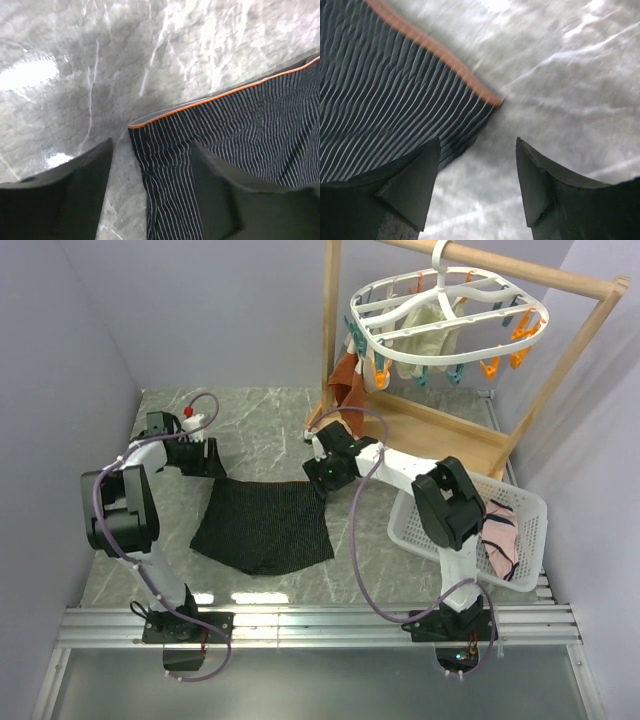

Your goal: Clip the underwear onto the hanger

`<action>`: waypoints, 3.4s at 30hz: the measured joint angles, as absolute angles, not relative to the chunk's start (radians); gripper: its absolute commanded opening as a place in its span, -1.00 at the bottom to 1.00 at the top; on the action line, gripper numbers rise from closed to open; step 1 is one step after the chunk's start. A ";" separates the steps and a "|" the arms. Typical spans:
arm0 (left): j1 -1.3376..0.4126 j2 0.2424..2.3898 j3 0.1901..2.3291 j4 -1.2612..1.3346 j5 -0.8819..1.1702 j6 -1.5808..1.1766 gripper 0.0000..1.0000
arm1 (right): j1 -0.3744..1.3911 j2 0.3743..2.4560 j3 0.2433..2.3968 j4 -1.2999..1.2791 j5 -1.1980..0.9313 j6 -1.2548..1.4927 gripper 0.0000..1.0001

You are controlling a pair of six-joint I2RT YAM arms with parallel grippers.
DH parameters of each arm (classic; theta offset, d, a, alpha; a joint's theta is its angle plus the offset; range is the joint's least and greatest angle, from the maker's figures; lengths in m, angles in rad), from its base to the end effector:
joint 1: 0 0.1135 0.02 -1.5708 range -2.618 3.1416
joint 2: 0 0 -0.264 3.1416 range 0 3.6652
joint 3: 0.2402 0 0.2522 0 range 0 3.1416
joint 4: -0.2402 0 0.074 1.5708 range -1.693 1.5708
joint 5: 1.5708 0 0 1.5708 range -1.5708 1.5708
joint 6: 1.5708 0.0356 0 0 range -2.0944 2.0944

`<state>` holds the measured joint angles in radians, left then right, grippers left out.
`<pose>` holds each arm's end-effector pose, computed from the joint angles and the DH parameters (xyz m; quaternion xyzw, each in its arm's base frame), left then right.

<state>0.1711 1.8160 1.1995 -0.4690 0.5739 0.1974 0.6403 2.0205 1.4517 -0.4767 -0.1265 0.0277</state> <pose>0.3650 0.0435 0.1850 0.0802 0.9300 -0.2279 0.2769 0.3408 0.2595 0.1753 -0.3063 0.9140 0.1426 0.2248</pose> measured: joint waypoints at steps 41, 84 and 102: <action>0.295 1.155 1.207 -0.328 0.703 0.121 0.99 | 0.850 1.495 1.239 -0.641 -0.126 -0.288 0.50; -0.748 1.785 1.364 0.959 0.341 -0.246 0.29 | 0.477 0.886 1.362 -0.365 0.062 0.198 0.36; -0.754 1.893 1.491 1.026 0.290 -0.284 0.01 | 0.473 0.942 1.446 -0.370 -0.026 0.201 0.25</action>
<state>-0.7544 1.8935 1.4906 1.0264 0.2897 -0.2840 0.4728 0.9424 1.4456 -0.3702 -0.0261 0.2012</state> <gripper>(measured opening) 0.562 0.626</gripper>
